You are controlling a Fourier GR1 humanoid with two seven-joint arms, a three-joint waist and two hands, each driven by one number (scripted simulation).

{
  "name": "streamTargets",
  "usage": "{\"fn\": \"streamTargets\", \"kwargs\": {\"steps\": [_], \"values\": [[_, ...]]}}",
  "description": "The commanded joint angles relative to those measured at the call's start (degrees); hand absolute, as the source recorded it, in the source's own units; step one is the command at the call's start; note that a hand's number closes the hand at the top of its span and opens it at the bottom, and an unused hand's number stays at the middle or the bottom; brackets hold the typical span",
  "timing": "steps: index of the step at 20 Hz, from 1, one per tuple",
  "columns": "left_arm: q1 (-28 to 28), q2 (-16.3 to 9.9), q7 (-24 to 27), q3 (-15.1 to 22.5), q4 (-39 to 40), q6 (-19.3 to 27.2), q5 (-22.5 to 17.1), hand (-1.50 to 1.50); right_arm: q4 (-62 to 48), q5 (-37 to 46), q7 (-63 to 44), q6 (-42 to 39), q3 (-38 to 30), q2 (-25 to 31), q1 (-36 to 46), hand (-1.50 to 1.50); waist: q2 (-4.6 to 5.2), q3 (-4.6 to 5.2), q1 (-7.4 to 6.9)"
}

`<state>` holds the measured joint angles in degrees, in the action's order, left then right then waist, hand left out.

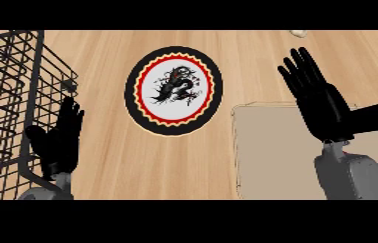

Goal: Pick the tomato from the tray and place it in the plate

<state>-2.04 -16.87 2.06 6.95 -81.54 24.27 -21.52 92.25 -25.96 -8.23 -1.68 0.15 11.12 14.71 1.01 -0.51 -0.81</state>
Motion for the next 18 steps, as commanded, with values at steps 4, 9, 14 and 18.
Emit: {"fn": "streamTargets", "kwargs": {"steps": [4, 9, 14, 18], "values": [[2.00, -2.66, -18.45, -9.20, -12.75, -11.25, 15.51, 0.00, 0.74, -10.82, -3.52, -5.23, -4.35, 0.51, -0.92, -1.50, -1.93, -0.03, 2.41], [9.69, -1.26, -31.78, -3.50, -24.49, -5.01, 19.07, 0.00, 2.43, -2.41, 0.36, -3.29, -8.84, 8.45, -1.37, -1.50, -3.47, 0.05, 7.38], [15.62, -5.19, -16.43, -1.60, -23.14, -8.87, 25.90, 0.00, 4.51, -5.04, 8.16, -2.40, -15.91, 6.13, -8.61, -1.50, -2.48, 0.32, 6.90], [17.09, -6.78, -7.24, -2.31, -19.83, -10.94, 26.16, 0.00, 8.50, -9.98, 8.84, -9.38, -21.18, 10.39, -15.21, -1.50, -1.85, 0.55, 4.87]]}}
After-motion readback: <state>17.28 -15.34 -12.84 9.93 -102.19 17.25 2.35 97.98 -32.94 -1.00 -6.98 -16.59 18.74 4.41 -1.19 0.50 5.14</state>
